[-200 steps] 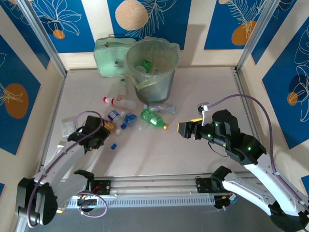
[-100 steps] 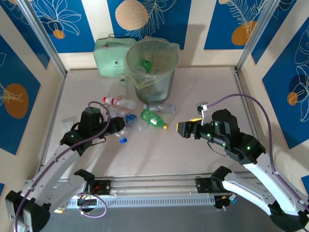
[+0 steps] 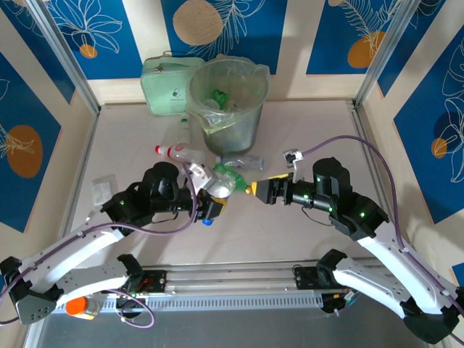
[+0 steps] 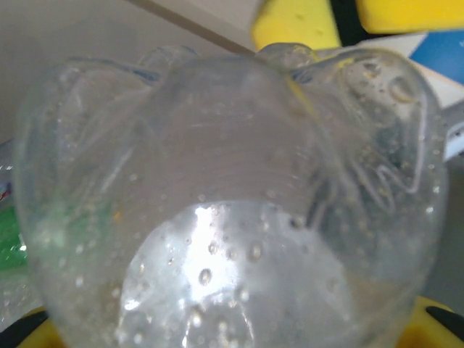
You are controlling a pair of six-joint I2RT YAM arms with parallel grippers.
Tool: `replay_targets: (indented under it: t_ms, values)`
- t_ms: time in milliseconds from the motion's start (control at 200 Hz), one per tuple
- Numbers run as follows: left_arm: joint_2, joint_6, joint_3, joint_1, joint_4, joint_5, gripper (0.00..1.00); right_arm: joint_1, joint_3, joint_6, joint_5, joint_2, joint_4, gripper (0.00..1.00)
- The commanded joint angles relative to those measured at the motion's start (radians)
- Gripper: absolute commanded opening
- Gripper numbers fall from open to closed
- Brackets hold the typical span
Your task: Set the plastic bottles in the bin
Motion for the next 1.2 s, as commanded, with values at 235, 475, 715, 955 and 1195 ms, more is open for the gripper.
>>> replay_targets:
  t_ms: [235, 475, 715, 955, 1195]
  values:
    - [0.046, 0.066, 0.027, -0.044, 0.108, 0.067, 0.3, 0.031, -0.022, -0.024, -0.236, 0.07, 0.269, 1.0]
    - [0.052, 0.02, 0.011, -0.045, 0.173, 0.136, 0.3, 0.088, -0.077, -0.082, -0.26, 0.075, 0.43, 0.99]
    - [0.06, -0.013, -0.003, -0.046, 0.223, 0.163, 0.31, 0.127, -0.083, -0.109, -0.257, 0.113, 0.487, 0.95]
    - [0.072, -0.041, -0.017, -0.046, 0.259, 0.181, 0.31, 0.17, -0.071, -0.114, -0.26, 0.158, 0.487, 0.85]
    - [0.069, -0.045, -0.022, -0.046, 0.266, 0.186, 0.33, 0.176, -0.074, -0.115, -0.237, 0.15, 0.47, 0.65]
